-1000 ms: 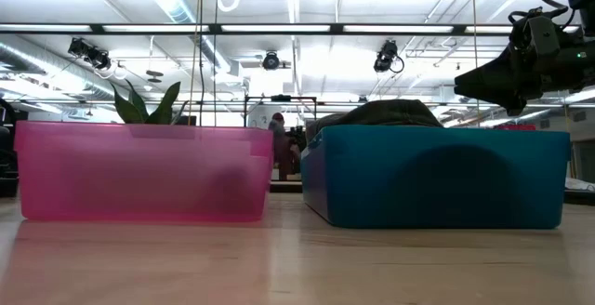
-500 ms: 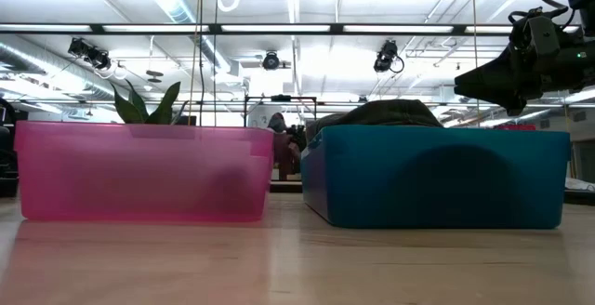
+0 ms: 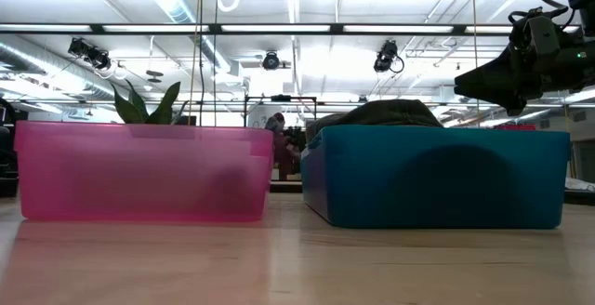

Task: Pick & Place hat
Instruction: Put the brown cap into the red bin

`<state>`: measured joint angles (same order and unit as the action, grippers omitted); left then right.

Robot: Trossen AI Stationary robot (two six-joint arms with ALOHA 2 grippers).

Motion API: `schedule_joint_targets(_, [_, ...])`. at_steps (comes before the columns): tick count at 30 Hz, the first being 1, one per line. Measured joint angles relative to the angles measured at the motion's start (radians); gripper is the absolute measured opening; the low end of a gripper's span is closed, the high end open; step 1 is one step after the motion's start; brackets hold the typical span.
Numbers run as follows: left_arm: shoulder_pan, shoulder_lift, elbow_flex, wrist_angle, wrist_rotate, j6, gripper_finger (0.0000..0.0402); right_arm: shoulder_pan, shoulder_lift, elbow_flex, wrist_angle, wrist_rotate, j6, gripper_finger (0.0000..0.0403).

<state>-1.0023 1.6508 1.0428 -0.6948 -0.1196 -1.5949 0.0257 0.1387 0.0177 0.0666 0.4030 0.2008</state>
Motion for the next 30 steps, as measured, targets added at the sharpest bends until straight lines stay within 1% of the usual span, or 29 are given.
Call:
schedule_joint_targets(6, [0.002, -0.018, 0.000, 0.013, 0.027, 0.079, 0.0007, 0.000, 0.000, 0.000, 0.000, 0.000, 0.000, 0.0137])
schedule_joint_targets(9, [0.001, -0.029, 0.022, -0.006, 0.044, 0.138, 0.0006, 0.000, 0.000, 0.000, 0.000, 0.000, 0.000, 0.0137])
schedule_joint_targets(12, [0.000, -0.041, 0.084, -0.061, 0.072, 0.217, 0.0005, 0.000, 0.000, 0.000, 0.000, 0.000, 0.000, 0.0137])
schedule_joint_targets(13, [0.003, -0.042, 0.115, -0.093, 0.085, 0.252, 0.0005, 0.000, 0.000, 0.000, 0.000, 0.000, 0.000, 0.0137])
schedule_joint_targets(16, [0.016, -0.042, 0.214, -0.227, 0.079, 0.355, 0.0005, 0.000, 0.000, 0.000, 0.000, 0.000, 0.000, 0.0137])
schedule_joint_targets(18, [0.035, -0.042, 0.278, -0.339, 0.046, 0.422, 0.0005, 0.000, 0.000, 0.000, 0.000, 0.000, 0.000, 0.0137])
schedule_joint_targets(21, [0.068, -0.042, 0.371, -0.505, -0.030, 0.533, 0.0005, 0.000, 0.000, 0.000, 0.000, 0.000, 0.000, 0.0137])
schedule_joint_targets(24, [0.109, -0.042, 0.444, -0.624, -0.120, 0.673, 0.0005, 0.000, 0.000, 0.000, 0.000, 0.000, 0.000, 0.0137])
schedule_joint_targets(26, [0.137, -0.043, 0.477, -0.647, -0.191, 0.780, 0.0005, 0.000, 0.000, 0.000, 0.000, 0.000, 0.000, 0.0137])
schedule_joint_targets(30, [0.200, -0.043, 0.505, -0.625, -0.294, 1.045, 0.0005, 0.000, 0.000, 0.000, 0.000, 0.000, 0.000, 0.0137])
